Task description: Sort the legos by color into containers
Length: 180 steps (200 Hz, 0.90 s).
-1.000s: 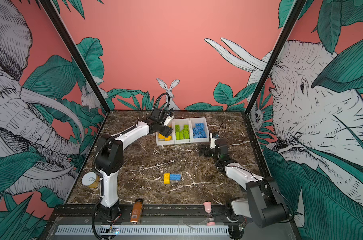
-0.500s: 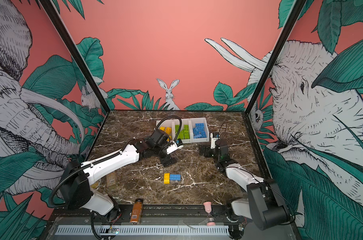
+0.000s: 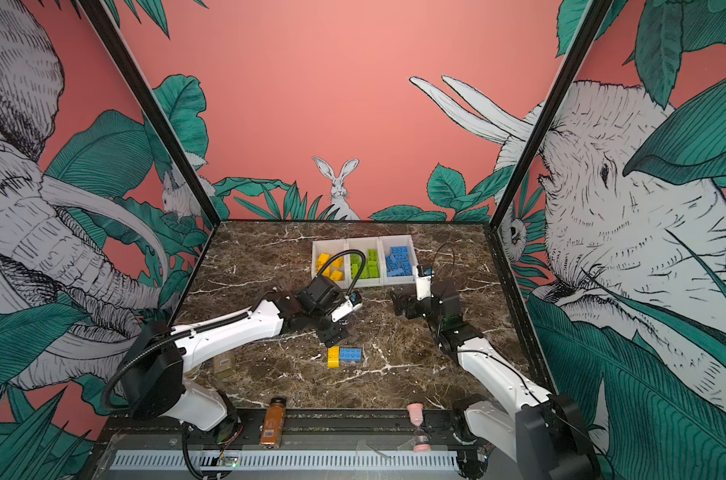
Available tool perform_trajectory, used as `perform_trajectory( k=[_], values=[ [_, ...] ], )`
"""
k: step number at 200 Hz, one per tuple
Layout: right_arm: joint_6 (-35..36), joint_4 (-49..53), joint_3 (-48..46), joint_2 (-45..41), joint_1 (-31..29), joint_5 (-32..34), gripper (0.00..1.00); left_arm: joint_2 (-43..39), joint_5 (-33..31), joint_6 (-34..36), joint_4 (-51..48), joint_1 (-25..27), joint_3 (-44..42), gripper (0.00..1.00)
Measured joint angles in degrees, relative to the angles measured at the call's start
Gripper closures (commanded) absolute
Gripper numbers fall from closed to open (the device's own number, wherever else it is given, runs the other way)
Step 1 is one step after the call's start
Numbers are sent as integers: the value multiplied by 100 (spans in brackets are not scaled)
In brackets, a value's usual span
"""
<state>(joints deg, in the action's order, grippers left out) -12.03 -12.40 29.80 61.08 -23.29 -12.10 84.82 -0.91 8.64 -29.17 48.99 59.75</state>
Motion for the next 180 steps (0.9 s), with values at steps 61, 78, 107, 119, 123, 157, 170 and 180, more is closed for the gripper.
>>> perform_trajectory(
  k=[61, 78, 107, 119, 123, 157, 170, 180],
  values=[
    [761, 1228, 221, 533, -1615, -540, 21, -1803, -675, -1569, 511, -1425, -1187, 6],
    [994, 1493, 291, 848, -2028, -584, 20, -2131, -546, -1862, 675, -1773, -1561, 3],
    [1303, 1786, 682, 1526, -2514, -590, 20, -2590, -315, -2140, 787, -2251, -1930, 3],
    [1405, 1832, 896, 1867, -2664, -553, 20, -2739, -273, -2203, 822, -2385, -2009, 3],
    [1432, 1851, 966, 1985, -2710, -531, 20, -2785, -262, -2218, 826, -2417, -2033, 3],
    [1631, 2004, 1377, 2704, -2973, -363, 20, -3174, -240, -2284, 824, -2562, -2168, 1],
    [1679, 2063, 1462, 2855, -3012, -319, 20, -3292, -240, -2282, 822, -2579, -2168, 1],
    [1705, 2098, 1515, 2935, -3023, -284, 20, -3359, -240, -2282, 815, -2581, -2168, 1]
  ],
)
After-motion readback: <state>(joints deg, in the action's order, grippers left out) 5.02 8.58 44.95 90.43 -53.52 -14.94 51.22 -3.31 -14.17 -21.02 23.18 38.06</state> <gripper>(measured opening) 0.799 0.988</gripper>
